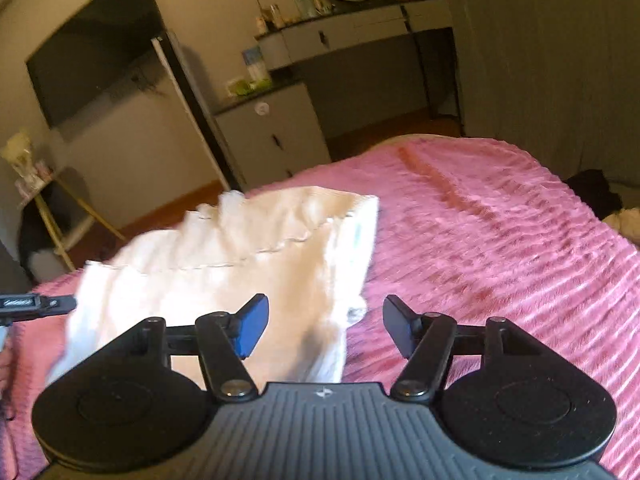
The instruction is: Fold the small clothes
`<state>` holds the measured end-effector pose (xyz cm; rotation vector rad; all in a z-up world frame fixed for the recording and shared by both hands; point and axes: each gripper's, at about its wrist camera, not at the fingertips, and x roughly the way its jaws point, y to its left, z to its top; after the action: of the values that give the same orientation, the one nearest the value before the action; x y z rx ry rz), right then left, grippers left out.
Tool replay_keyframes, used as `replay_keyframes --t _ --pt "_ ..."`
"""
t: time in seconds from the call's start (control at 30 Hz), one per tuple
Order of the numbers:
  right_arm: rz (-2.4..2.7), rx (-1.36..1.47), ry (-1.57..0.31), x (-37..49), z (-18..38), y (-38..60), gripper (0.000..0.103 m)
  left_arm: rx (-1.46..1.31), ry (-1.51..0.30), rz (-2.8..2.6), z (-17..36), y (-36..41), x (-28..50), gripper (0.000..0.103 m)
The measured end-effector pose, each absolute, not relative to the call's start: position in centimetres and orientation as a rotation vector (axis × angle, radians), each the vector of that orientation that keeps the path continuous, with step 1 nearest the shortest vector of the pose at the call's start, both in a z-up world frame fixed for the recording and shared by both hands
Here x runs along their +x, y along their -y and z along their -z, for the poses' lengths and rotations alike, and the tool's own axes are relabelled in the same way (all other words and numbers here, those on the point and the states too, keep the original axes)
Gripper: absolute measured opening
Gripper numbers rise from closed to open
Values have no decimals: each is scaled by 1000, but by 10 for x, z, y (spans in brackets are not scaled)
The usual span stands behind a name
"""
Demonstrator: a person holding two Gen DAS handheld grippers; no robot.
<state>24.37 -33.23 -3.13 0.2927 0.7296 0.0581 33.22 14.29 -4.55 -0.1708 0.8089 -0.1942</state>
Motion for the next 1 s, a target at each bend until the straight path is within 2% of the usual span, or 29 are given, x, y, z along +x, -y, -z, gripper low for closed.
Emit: replay_keyframes --t 0.17,0.43,0.47,0.57,0.6,0.63,0.83,1.0 --pt "-43 176 -750 288 35 321 60 -142 -825 170 51 -132 354 57" --pt "-38 194 -815 327 59 321 47 -130 -845 155 57 -123 377 54" --pt "-39 195 -821 331 62 320 46 -112 -843 147 58 -120 379 50" --pt "-56 185 -820 336 64 315 31 -76 -838 121 55 -116 382 36" --pt "-67 174 -814 335 64 312 19 -71 -835 115 53 -115 382 33" --pt "-68 153 -805 335 63 309 16 -66 -835 109 52 -115 382 29" --pt "-62 129 -752 325 53 305 10 -26 -818 95 45 -109 378 23" --pt "-52 111 -720 320 42 304 9 15 -790 81 37 -107 374 17"
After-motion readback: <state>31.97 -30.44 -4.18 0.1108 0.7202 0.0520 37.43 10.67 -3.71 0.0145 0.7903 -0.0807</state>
